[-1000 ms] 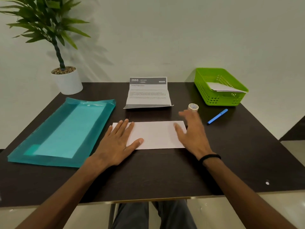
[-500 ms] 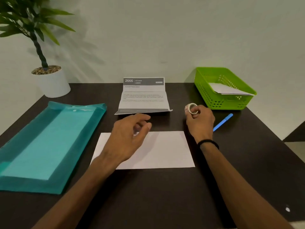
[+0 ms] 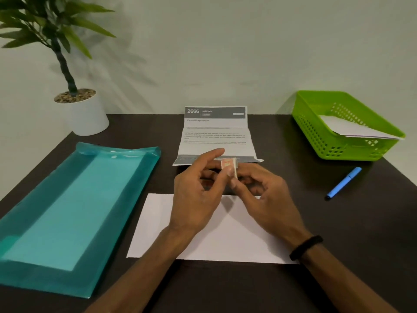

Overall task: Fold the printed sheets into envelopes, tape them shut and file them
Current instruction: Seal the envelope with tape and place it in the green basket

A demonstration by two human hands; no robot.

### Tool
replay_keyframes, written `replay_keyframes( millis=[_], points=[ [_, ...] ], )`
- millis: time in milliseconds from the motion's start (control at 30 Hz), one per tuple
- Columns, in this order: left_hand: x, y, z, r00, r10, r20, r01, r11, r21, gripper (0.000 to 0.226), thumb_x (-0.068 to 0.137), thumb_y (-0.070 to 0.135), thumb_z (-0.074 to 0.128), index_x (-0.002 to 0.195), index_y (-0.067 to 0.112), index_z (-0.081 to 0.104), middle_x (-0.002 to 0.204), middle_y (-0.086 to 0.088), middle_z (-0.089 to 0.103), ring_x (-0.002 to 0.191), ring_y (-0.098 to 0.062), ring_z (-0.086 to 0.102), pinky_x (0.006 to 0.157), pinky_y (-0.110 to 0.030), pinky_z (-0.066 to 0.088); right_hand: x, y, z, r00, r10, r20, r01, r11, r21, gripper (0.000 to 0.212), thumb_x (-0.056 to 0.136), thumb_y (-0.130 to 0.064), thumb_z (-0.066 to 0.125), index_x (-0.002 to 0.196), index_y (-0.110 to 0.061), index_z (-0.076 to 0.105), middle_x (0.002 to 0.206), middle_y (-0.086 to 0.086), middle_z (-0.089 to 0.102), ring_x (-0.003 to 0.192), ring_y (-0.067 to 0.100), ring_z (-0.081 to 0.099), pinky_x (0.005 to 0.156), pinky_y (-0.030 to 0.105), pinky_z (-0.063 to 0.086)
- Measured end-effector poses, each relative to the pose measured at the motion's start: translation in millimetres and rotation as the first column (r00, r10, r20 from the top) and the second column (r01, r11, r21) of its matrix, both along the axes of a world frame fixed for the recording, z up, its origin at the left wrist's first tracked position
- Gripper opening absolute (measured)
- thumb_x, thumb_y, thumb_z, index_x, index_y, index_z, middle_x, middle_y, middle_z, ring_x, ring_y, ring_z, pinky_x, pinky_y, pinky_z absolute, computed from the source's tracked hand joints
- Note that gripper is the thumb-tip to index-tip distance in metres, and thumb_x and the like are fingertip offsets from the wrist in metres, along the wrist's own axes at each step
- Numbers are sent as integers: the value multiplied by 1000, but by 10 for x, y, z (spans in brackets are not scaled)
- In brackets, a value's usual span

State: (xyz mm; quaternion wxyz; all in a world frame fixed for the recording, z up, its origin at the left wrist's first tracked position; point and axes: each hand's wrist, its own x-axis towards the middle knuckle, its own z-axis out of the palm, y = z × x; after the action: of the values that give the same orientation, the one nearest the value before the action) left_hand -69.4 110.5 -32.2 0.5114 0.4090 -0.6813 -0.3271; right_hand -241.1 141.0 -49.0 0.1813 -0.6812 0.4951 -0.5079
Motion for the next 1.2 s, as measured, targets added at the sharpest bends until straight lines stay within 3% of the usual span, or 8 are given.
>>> replay_keyframes(
  millis=[200, 367, 500, 667, 833, 967, 1200],
  points=[
    [7, -25, 27, 998, -44, 55, 48, 997, -61, 57, 86, 30, 83, 139, 21, 64, 121, 8, 73, 97, -9, 71, 78, -15, 58, -58, -43, -30, 998, 0, 62, -1, 1000, 15, 34, 98, -29, 67, 127, -12, 73, 125, -3, 72, 104, 19, 75, 83, 41, 65],
    [32, -62, 17, 999, -22, 49, 25, 998, -61, 59, 84, 34, 85, 139, 24, 65, 126, 10, 71, 104, -4, 70, 83, -14, 57, -42, -37, 4, 999, -37, 18, 38, 999, -16, 32, 96, -30, 68, 122, -11, 75, 125, -5, 71, 103, 16, 74, 80, 33, 65],
    [16, -71, 31, 998, -56, -40, 58, 997, 50, 56, 83, 35, 84, 136, 25, 67, 116, 24, 71, 102, 2, 71, 81, -14, 57, -50, -27, 31, 999, -53, 15, 53, 997, -48, 20, 96, -17, 74, 114, -10, 78, 129, -6, 69, 110, 13, 72, 82, 27, 63],
    [16, -94, 51, 975, -95, -202, 141, 963, 230, 30, 87, 31, 77, 117, 30, 75, 110, 13, 78, 98, -8, 75, 81, -24, 62, -62, -37, 3, 993, -114, -44, 108, 987, -118, 21, 88, 3, 79, 107, -6, 78, 129, -1, 70, 113, 11, 70, 81, 30, 63],
    [7, -77, 71, 967, -93, -239, 167, 935, 313, 29, 78, 40, 79, 107, 32, 78, 105, 15, 79, 98, -6, 74, 76, -20, 61, -98, -48, -14, 982, -170, -85, 152, 971, -182, 20, 85, 6, 80, 101, -4, 77, 127, 0, 71, 113, 11, 70, 77, 33, 63],
    [12, -91, 53, 971, -109, -214, 178, 923, 341, 16, 81, 37, 80, 97, 38, 78, 102, 19, 78, 100, -2, 72, 77, -20, 61, -96, -39, -11, 979, -186, -85, 167, 966, -195, 19, 84, 8, 80, 99, -4, 77, 125, 0, 72, 110, 10, 71, 74, 33, 63],
    [36, -133, 56, 970, -33, -242, 130, 908, 398, 21, 85, 35, 79, 104, 24, 79, 95, 8, 79, 85, -11, 75, 69, -18, 58, -54, -14, 43, 988, -135, -71, 124, 982, -141, 22, 89, -4, 81, 110, -7, 77, 124, -1, 70, 98, 11, 72, 71, 23, 61]
  ],
)
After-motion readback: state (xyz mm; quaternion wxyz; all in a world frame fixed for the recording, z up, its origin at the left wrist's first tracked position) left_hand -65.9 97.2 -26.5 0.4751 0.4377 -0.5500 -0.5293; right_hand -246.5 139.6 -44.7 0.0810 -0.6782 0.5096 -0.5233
